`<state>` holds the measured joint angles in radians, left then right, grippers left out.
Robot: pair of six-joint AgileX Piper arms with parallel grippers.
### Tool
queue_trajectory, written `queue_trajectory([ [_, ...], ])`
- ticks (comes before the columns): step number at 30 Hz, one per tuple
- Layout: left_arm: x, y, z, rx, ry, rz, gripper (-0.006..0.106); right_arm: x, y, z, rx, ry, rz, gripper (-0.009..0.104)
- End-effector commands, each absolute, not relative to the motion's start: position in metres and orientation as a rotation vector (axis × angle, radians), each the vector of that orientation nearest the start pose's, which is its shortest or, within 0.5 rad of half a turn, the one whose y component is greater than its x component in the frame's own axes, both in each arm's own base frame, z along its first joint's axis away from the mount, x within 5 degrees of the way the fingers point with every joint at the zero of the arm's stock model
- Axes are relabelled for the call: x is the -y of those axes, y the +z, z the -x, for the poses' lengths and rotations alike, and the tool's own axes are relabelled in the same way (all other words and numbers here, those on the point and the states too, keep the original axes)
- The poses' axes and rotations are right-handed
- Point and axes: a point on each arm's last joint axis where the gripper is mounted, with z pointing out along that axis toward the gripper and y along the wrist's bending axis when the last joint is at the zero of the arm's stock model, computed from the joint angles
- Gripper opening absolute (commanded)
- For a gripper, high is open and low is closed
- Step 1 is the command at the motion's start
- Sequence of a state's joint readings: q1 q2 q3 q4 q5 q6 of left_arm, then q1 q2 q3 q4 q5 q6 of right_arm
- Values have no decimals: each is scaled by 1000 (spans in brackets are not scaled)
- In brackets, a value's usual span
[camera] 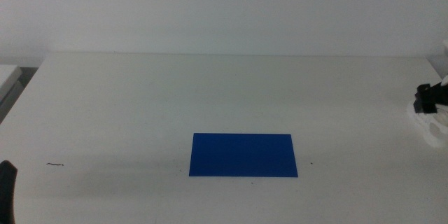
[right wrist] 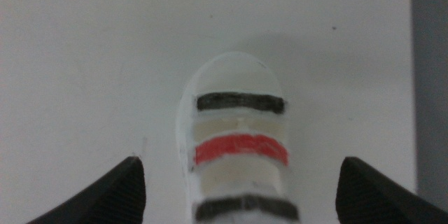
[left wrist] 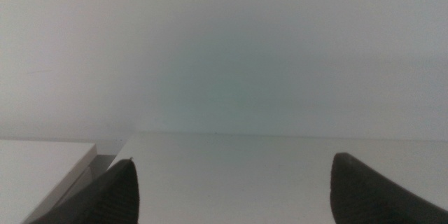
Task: Use one arm to grab the shoe from the table and place it on the mat.
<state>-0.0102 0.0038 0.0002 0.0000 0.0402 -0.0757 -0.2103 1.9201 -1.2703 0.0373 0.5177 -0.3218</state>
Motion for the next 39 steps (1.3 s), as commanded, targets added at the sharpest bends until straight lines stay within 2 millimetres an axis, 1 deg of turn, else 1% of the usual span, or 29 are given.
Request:
queue_trajectory([
  [1,1,211,-56,-1509,-70,51,94,83,170,-398,-2638,-151,122,91],
  [3,1,211,-56,-1509,-70,51,94,83,160,-399,-2657,-145,122,84],
  [4,1,211,-56,-1509,-70,51,94,83,156,-400,-2668,-142,123,79],
  [7,1,211,-56,-1509,-70,51,94,83,148,-400,-2687,-132,119,55],
  [8,1,211,-56,-1509,-70,51,94,83,147,-400,-2690,-131,119,46],
  [10,1,211,-56,-1509,-70,51,94,83,148,-399,-2695,-127,109,30],
  [11,1,211,-56,-1509,-70,51,94,82,151,-399,-2694,-123,97,27],
  [12,1,211,-56,-1509,-70,51,94,76,157,-397,-2698,-114,97,26],
  [13,1,211,-56,-1509,-70,51,94,68,167,-396,-2692,-104,100,27],
  [15,1,211,-56,-1509,-70,51,94,42,192,-393,-2655,-80,143,27],
  [17,1,211,-56,-1509,-70,51,94,9,214,-389,-2607,-51,224,27],
  [19,1,211,-56,-1509,-70,51,94,-35,232,-383,-2549,-11,355,27],
  [20,1,211,-56,-1509,-70,51,94,-57,238,-378,-2528,15,416,27],
  [21,1,211,-56,-1509,-70,51,94,-75,241,-373,-2515,39,462,27],
  [23,1,211,-56,-1509,-70,51,94,-118,242,-362,-2511,102,549,27],
  [26,1,211,-56,-1509,-70,51,94,-171,236,-343,-2508,173,664,27],
  [29,1,211,-56,-1509,-70,51,94,-207,226,-330,-2480,217,750,27],
  [31,1,211,-56,-1509,-70,51,94,-222,218,-325,-2474,233,783,27],
  [36,1,211,-56,-1509,-70,51,94,-245,198,-314,-2480,205,897,26],
  [39,1,211,-56,-1509,-70,51,94,-253,194,-313,-2433,193,943,26],
])
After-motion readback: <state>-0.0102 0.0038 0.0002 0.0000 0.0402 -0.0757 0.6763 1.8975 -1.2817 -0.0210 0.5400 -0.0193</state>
